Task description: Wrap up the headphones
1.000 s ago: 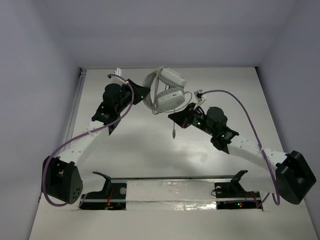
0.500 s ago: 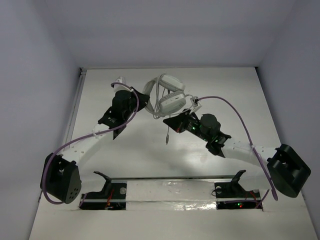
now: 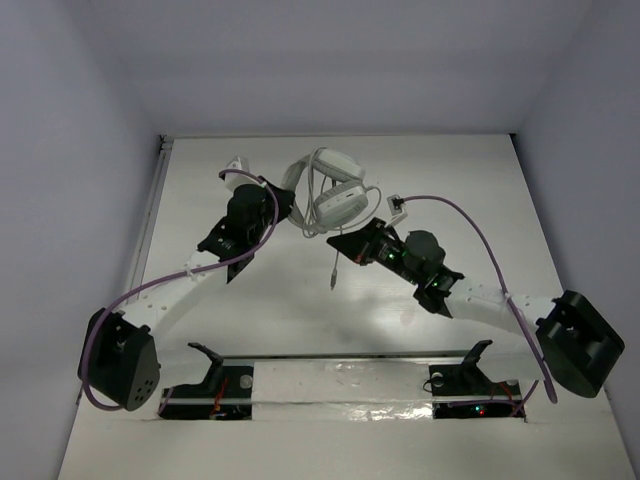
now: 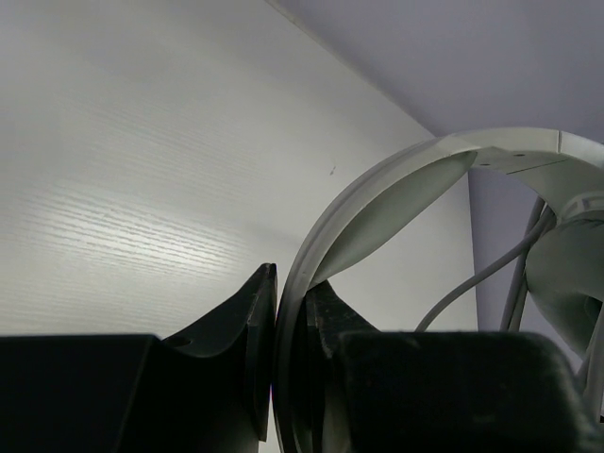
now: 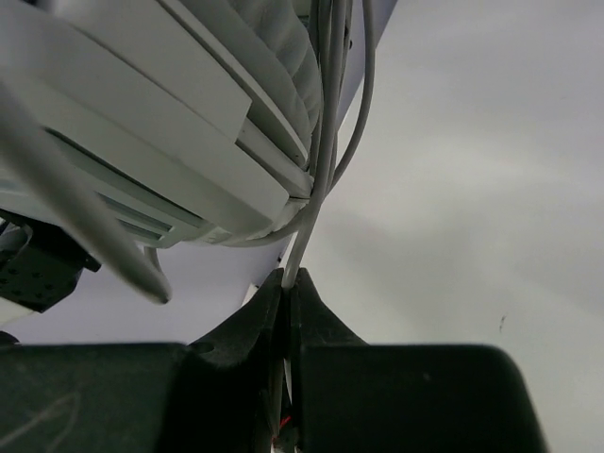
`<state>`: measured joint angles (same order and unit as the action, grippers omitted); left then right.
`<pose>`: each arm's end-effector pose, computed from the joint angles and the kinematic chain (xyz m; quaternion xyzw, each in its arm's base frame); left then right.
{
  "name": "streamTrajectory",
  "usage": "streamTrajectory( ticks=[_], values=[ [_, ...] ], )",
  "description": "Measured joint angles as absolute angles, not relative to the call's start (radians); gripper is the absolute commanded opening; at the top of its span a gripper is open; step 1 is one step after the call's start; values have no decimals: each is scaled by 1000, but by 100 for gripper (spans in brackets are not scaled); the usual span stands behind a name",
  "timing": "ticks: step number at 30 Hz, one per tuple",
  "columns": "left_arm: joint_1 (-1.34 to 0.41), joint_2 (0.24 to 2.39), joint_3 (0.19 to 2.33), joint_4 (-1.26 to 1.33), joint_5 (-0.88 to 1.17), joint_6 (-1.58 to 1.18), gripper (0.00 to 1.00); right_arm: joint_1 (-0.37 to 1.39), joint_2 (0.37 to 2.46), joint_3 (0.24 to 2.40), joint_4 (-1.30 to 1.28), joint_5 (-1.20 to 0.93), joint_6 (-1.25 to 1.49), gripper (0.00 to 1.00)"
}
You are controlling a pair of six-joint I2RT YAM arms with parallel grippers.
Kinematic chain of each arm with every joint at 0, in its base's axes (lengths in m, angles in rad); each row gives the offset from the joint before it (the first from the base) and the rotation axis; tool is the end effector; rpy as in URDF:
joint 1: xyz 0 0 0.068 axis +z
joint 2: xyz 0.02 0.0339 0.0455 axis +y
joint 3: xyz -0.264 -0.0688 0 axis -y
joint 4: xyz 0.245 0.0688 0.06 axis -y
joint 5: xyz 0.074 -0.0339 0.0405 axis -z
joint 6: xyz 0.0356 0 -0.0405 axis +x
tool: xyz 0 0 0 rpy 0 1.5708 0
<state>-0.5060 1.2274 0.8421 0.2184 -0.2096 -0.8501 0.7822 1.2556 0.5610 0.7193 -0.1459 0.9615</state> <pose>0.2555 -0.1331 0.3075 -0.1966 0.7366 -0.3406 0.5502 0.1907 0.1968 0.2565 0.0104 0.6983 0.5792 0.4204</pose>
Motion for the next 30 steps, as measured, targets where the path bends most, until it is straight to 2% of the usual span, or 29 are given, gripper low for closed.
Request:
streamTrajectory(
  ticks=[2,10,13,25,30],
  values=[
    [-511,1227,842,218,-221,-850,0,782,1267,561,735,-146,974,9],
    [-546,1234,842,213,-316,-820,0,782,1371,538,846,-150,1044,10],
    [-572,1259,839,212,-363,-798,0,782,1415,502,906,-150,1103,13],
    [-576,1438,778,257,-527,-814,0,802,1600,358,1077,-178,1271,25],
    [-576,1551,782,278,-532,-814,0,807,1680,327,1140,-173,1308,26]
  ],
)
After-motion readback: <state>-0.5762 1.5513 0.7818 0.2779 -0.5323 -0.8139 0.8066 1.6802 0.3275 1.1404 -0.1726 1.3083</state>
